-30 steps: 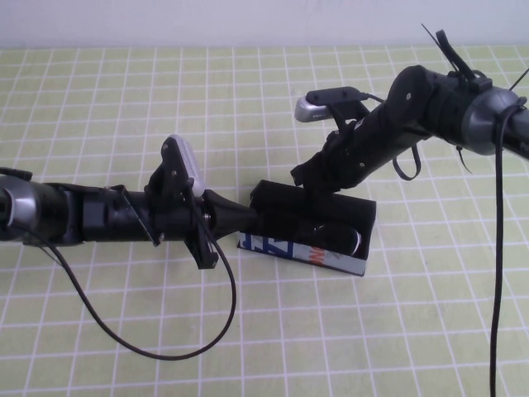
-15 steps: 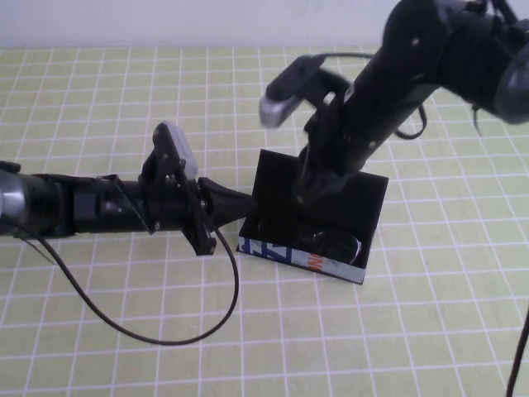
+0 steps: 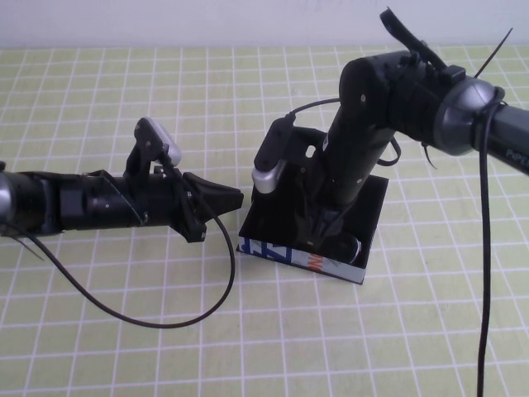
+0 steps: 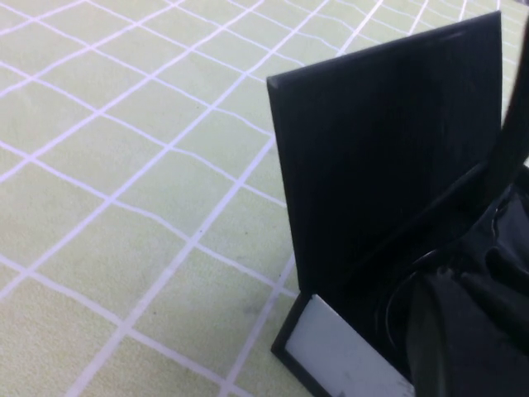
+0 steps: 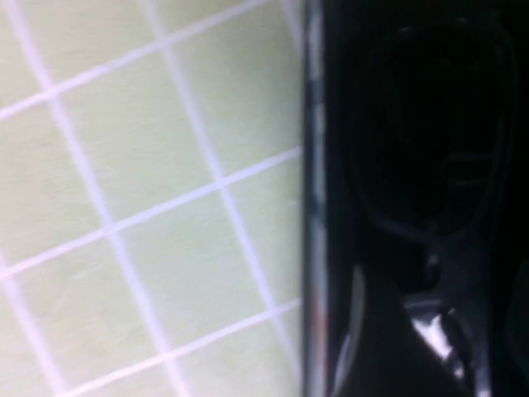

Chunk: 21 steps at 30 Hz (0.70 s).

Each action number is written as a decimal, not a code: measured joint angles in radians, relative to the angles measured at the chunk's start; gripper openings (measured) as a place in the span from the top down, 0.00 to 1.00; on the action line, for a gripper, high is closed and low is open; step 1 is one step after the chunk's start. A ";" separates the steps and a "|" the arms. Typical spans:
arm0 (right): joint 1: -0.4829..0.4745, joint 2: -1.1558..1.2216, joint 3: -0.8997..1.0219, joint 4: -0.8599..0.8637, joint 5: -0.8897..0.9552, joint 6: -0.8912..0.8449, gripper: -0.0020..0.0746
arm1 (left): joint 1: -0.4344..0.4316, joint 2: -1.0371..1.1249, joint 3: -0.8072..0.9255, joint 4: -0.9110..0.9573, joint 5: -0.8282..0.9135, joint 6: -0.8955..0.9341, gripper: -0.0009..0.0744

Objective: Take glasses out of glasses case
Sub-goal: Pick up the glasses from the glasses case

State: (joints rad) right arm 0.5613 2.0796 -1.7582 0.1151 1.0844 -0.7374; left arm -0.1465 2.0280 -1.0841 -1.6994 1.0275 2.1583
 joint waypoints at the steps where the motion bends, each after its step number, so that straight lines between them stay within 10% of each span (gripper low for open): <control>1: 0.000 0.003 0.000 -0.006 -0.009 -0.003 0.59 | 0.000 0.000 0.000 0.000 0.000 -0.002 0.99; 21: 0.000 0.068 -0.001 -0.037 -0.077 -0.005 0.59 | 0.000 0.000 0.000 0.000 0.000 -0.002 0.99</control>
State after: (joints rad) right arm 0.5613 2.1479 -1.7596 0.0777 1.0073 -0.7422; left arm -0.1465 2.0280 -1.0841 -1.6994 1.0272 2.1568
